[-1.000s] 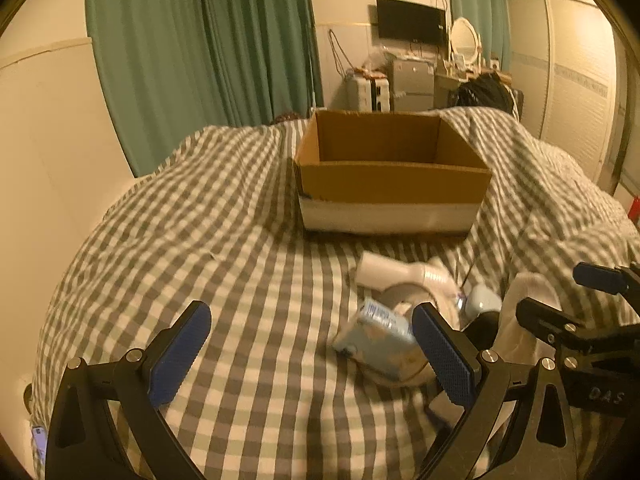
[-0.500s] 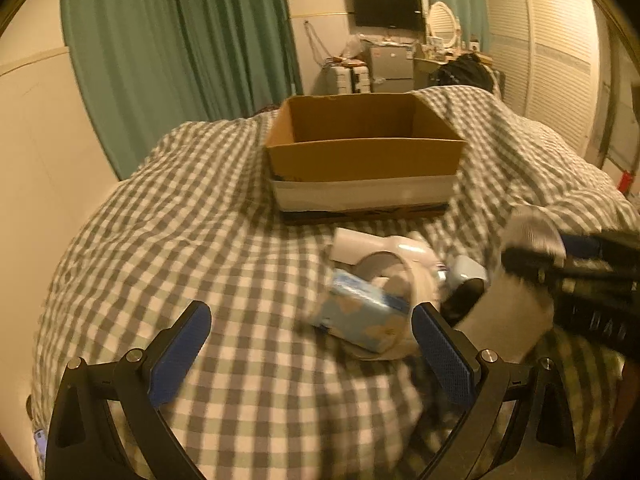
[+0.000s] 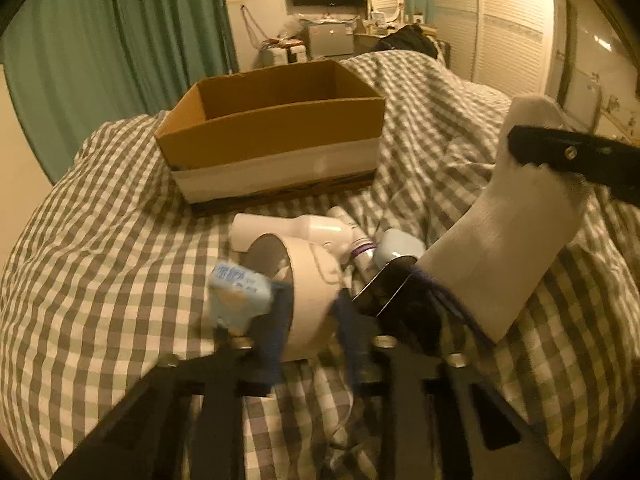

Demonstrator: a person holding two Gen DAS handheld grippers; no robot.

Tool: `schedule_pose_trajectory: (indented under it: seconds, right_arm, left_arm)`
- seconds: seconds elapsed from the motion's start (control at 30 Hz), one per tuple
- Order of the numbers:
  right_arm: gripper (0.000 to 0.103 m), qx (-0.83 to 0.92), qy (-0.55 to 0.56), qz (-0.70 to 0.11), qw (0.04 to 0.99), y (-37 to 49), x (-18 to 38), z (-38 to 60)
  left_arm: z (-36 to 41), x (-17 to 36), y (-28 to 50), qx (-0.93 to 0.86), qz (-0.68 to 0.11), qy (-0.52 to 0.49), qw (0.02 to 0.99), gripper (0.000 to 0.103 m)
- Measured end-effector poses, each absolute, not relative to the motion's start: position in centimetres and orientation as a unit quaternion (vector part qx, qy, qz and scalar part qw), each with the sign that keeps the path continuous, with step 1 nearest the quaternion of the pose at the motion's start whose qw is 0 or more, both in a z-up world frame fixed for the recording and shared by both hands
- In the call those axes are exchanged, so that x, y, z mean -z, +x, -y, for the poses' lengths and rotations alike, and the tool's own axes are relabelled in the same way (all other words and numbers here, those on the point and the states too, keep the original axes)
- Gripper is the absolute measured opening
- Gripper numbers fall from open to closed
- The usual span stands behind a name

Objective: Organize objects
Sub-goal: 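Lower the right tool onto the white sock and close on it, then grasp the white tape roll with the left tool while the right tool holds the sock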

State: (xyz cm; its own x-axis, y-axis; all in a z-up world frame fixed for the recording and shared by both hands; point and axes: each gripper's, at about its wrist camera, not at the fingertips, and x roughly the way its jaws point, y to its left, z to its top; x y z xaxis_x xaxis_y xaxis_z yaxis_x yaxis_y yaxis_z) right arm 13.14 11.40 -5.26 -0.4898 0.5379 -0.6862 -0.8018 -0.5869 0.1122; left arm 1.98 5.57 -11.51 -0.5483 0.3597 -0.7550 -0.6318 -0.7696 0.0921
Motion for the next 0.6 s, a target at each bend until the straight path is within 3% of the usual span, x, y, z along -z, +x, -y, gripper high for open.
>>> schedule_pose_trajectory:
  seconds: [0.13,0.27,0.53,0.6]
  right_arm:
    - [0.044,-0.837,-0.309,-0.209,0.401,12.8,5.1,-11.3]
    - [0.044,-0.838,-0.307,-0.207,0.401,13.1,5.0,-11.0]
    - [0.044,-0.840,-0.304,-0.203,0.402,13.1,4.6,-10.6]
    - [0.044,-0.839,-0.304,-0.203,0.403,13.1,4.6,-10.6]
  left_arm:
    - [-5.3,10.4,1.9,-0.862,-0.183,-0.374,0.288,0.007]
    - [-4.6,8.6,1.4,-0.869,-0.177,-0.362,0.288,0.003]
    - [-3.4,6.9,0.9,-0.871,-0.161,-0.352,0.301,0.003]
    - [-3.7,7.4,1.1,-0.869,-0.165,-0.354,0.304,0.009]
